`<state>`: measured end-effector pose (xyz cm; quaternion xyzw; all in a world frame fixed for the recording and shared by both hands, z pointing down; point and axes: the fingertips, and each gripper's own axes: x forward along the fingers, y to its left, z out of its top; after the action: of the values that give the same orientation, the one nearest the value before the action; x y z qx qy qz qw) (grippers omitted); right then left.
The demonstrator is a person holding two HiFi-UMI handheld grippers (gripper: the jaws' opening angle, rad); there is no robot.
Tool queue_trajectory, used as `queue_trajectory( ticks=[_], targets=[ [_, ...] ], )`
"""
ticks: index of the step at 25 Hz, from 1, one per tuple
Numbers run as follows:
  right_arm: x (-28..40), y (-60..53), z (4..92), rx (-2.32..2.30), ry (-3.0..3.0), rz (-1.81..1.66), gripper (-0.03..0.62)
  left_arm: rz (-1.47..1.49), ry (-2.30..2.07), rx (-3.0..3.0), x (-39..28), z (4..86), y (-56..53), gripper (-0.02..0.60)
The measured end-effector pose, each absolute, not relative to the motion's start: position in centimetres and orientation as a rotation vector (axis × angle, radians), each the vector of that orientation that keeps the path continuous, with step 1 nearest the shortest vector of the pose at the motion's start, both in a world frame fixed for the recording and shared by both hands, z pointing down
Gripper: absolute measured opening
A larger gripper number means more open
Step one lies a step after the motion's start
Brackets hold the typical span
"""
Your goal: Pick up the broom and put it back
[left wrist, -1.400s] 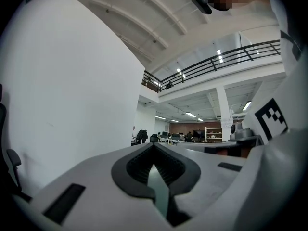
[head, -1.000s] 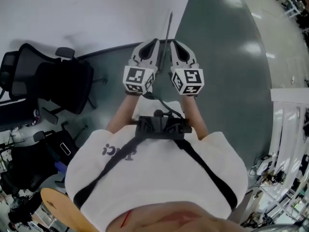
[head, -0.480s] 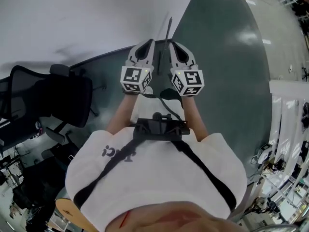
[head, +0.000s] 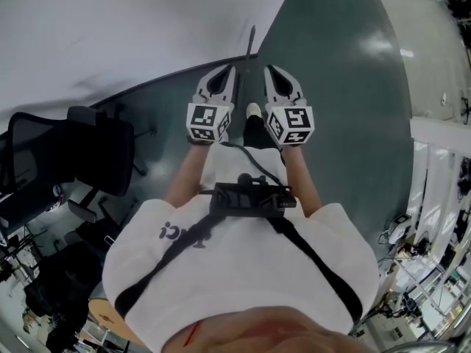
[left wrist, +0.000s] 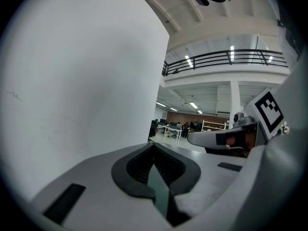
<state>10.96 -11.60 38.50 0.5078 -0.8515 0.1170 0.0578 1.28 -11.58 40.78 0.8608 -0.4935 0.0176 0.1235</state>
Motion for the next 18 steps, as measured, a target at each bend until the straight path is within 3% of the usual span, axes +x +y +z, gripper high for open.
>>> queue_trajectory(
  ticks=[18],
  targets=[
    [15.7,-19.1,58.7,1.208,-2.39,0.685,0.008,0.238,-1.412,2.285,2.8,55.4,-18.1,0.009]
  ],
)
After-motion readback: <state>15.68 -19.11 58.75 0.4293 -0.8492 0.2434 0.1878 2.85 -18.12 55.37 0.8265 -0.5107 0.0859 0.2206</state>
